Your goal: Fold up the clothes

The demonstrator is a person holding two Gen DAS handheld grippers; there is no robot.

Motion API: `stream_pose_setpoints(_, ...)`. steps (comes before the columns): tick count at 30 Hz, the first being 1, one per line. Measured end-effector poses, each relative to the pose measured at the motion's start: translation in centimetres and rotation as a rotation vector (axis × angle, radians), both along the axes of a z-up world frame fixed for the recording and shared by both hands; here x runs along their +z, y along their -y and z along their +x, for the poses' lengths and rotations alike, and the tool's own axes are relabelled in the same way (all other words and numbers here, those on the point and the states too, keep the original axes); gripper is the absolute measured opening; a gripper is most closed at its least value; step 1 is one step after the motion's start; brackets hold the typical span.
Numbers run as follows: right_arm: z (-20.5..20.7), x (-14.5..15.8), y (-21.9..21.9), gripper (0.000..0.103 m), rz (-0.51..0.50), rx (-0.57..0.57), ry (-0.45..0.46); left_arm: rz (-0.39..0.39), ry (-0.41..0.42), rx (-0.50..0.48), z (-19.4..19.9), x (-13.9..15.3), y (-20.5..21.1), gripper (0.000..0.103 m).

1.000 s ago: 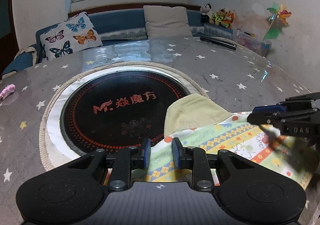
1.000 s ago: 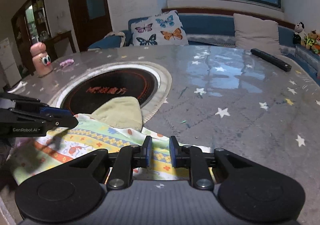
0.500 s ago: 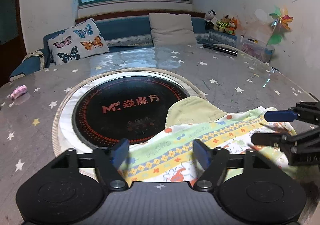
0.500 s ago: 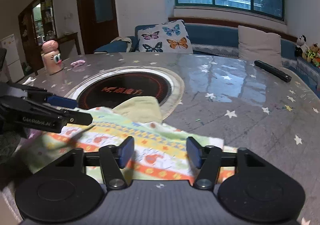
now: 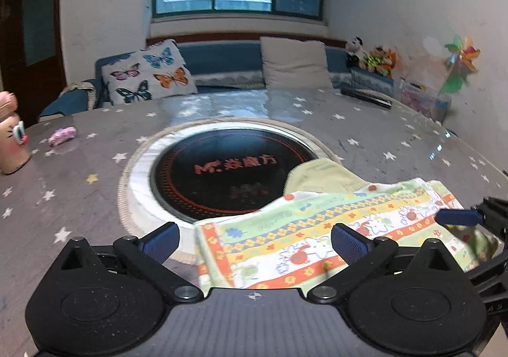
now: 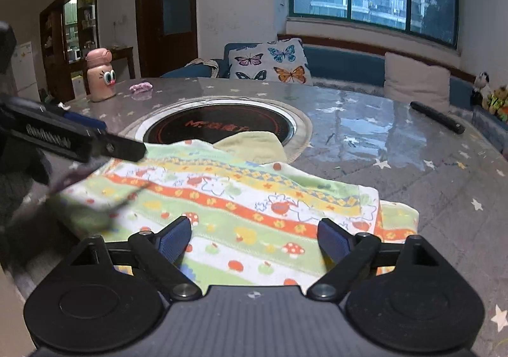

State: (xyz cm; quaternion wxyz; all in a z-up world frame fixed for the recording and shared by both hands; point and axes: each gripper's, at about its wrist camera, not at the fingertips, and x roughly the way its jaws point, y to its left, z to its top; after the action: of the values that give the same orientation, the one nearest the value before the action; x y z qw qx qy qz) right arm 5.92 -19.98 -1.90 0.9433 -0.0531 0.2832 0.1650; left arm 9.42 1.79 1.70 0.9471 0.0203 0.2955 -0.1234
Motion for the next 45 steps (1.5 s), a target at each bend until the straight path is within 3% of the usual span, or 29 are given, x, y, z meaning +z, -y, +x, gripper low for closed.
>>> stream_pose_setpoints(4, -0.7, -0.2, -0.2, 0.103, -0.016, -0.020, 0.018, -0.013, 0.007, 0.025, -1.2, 0.2, -1.0, 0.103)
stream_pose_setpoints(17, -2.9, -0.3, 0.3, 0.103, -0.025, -0.029, 0.017, 0.076, -0.006, 0.005, -5.0, -1.7, 0.0, 0.103)
stream_pose_setpoints(21, -3.5, 0.4, 0.9, 0.103, -0.031, -0.040, 0.049, 0.077, -0.017, 0.005, -5.5, -2.5, 0.0, 0.103)
stream_pose_setpoints(25, -3.5, -0.6, 1.4, 0.103, -0.033, -0.050, 0.008, 0.068, -0.018, 0.016, -5.7, -3.0, -0.1, 0.103)
stream_pose_setpoints(35, -4.2, -0.1, 2.8, 0.103, -0.058, -0.090, 0.030, 0.062, -0.029, 0.050, -6.0, -3.0, -0.8, 0.103)
stream_pose_setpoints(38, -4.0, -0.6, 3.6, 0.103, -0.025, -0.095, -0.021, 0.060, -0.024, 0.057, -6.1, -2.7, -1.0, 0.103)
stream_pose_setpoints(42, -5.1, 1.0, 4.3, 0.103, 0.045, -0.095, 0.034, 0.058, -0.006, 0.082, -6.0, -2.0, -1.5, 0.103)
stream_pose_setpoints(45, -5.6, 1.4, 4.2, 0.103, 0.103, -0.039, 0.019, 0.064, -0.014, 0.098, -5.7, -2.1, -1.8, 0.103)
